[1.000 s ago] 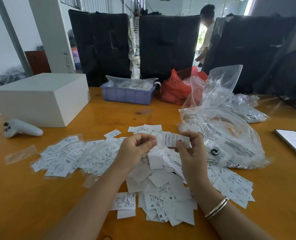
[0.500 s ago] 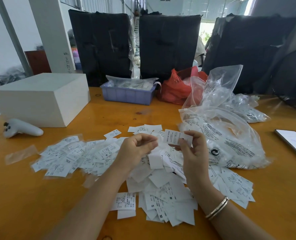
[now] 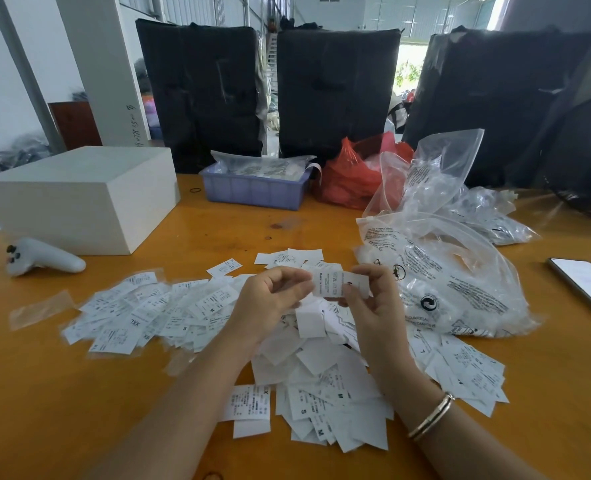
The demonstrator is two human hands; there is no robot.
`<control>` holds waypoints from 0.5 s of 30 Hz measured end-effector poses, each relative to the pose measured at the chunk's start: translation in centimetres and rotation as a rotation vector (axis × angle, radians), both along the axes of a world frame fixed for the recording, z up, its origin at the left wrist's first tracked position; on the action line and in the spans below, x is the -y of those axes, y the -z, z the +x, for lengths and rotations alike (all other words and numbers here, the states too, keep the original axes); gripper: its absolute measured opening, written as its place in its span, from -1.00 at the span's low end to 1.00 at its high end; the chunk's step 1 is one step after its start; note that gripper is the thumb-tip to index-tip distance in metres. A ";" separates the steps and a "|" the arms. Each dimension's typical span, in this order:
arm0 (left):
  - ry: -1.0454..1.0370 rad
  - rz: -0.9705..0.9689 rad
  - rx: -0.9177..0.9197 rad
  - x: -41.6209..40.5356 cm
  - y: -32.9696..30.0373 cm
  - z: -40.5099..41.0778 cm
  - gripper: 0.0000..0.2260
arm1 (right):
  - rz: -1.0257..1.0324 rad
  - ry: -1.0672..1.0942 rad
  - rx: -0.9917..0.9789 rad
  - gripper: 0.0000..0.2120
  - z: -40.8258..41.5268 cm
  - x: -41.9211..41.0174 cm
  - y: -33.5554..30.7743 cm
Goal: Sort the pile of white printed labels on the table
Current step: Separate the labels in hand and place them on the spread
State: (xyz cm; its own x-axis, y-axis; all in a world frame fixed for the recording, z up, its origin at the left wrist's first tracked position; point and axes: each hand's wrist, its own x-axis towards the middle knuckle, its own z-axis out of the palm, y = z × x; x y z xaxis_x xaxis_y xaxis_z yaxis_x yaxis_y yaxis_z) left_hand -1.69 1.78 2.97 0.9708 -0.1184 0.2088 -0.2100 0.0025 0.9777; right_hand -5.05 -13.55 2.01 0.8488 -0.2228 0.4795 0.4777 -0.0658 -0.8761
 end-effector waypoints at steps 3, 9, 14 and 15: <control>-0.010 0.014 -0.001 0.0 -0.1 0.0 -0.91 | -0.067 -0.010 -0.018 -0.68 -0.1 0.0 0.1; 0.016 0.078 -0.007 -0.2 -0.3 -0.1 -0.96 | -0.163 -0.019 -0.048 -0.64 -0.2 0.2 0.0; 0.019 0.058 -0.002 -0.4 -0.6 -0.1 -0.90 | 0.066 -0.038 -0.067 -0.73 0.0 0.6 -0.2; 0.022 0.063 -0.002 -0.4 -0.6 -0.2 -0.89 | 0.120 -0.043 -0.068 -0.74 -0.1 0.7 -0.2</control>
State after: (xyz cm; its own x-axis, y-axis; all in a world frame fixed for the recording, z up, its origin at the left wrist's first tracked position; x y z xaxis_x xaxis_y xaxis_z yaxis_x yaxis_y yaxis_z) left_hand -1.89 2.20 3.54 0.9683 -0.1523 0.1981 -0.2083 -0.0543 0.9765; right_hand -5.10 -14.24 2.25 0.8885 -0.2374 0.3927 0.4171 0.0609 -0.9068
